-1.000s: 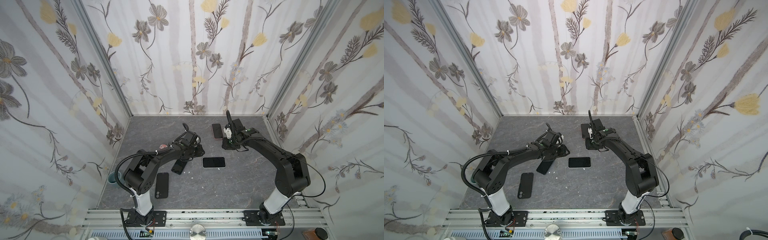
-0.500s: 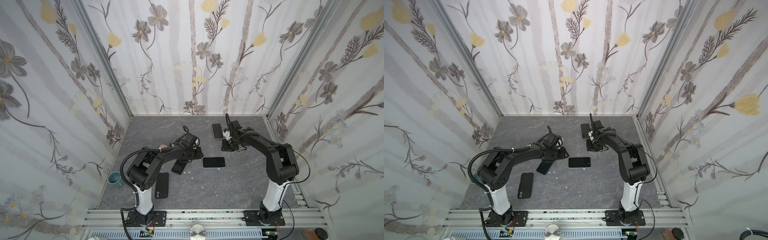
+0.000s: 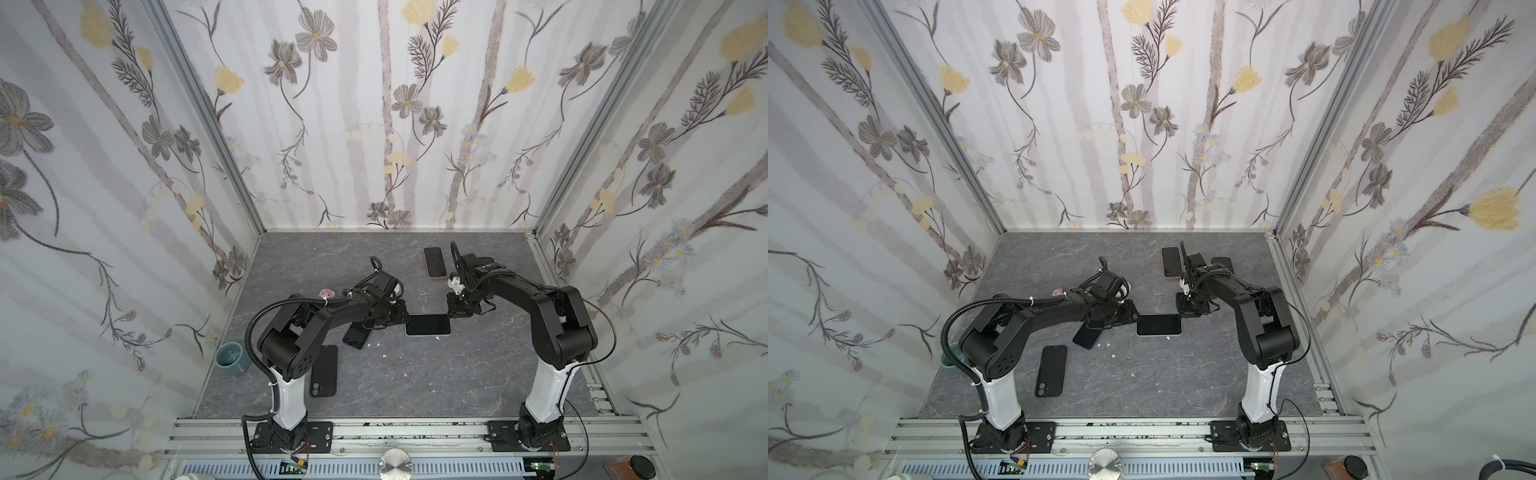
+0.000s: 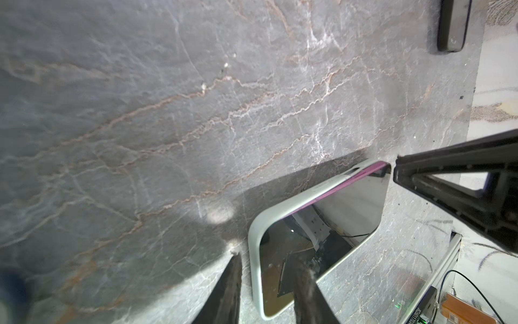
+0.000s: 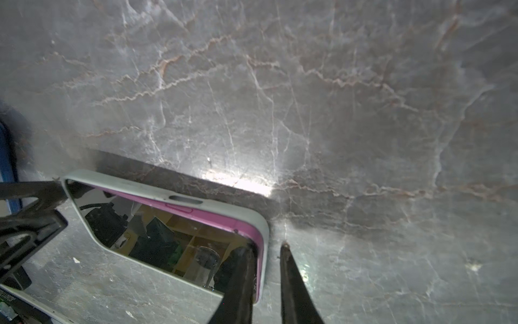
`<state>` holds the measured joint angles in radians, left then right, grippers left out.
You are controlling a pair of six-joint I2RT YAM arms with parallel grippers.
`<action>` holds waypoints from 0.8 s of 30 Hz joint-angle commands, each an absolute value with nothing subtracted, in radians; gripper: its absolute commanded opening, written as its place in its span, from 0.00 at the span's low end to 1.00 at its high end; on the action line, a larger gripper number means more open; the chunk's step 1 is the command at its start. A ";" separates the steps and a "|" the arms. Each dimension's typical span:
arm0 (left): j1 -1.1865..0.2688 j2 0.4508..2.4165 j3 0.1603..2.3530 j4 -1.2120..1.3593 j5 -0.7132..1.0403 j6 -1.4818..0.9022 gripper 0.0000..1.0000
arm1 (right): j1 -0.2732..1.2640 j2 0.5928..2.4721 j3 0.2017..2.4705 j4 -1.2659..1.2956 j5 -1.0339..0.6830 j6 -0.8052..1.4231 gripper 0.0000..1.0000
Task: Put the phone into the phone case
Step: 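Pinch the case rim over the phone edge with the right gripper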
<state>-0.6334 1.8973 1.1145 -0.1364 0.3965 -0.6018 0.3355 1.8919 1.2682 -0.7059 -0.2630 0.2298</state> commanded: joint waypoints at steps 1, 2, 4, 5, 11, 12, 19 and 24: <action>-0.638 1.907 1.120 -0.117 0.394 -0.603 0.32 | 0.336 1.885 1.255 -0.705 -0.264 0.216 0.19; -0.638 1.908 1.120 -0.117 0.392 -0.604 0.32 | 0.336 1.888 1.251 -0.703 -0.256 0.215 0.19; -0.639 1.907 1.117 -0.114 0.386 -0.607 0.32 | 0.336 1.894 1.247 -0.697 -0.248 0.217 0.18; -0.639 1.907 1.115 -0.113 0.383 -0.609 0.32 | 0.336 1.898 1.247 -0.692 -0.242 0.222 0.17; -0.640 1.911 1.111 -0.114 0.379 -0.611 0.32 | 0.336 1.924 1.248 -0.672 -0.159 0.245 0.16; -0.640 1.908 1.110 -0.112 0.377 -0.611 0.32 | 0.336 1.931 1.246 -0.673 -0.153 0.245 0.16; -0.641 1.913 1.108 -0.104 0.373 -0.614 0.33 | 0.342 1.962 1.192 -0.652 -0.128 0.251 0.14; -0.640 1.909 1.112 -0.104 0.369 -0.611 0.33 | 0.342 1.979 1.157 -0.630 -0.150 0.252 0.09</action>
<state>-0.6407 1.9087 1.1084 -0.1150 0.3779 -0.6060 0.3351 1.9228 1.2060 -0.6491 -0.3195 0.2424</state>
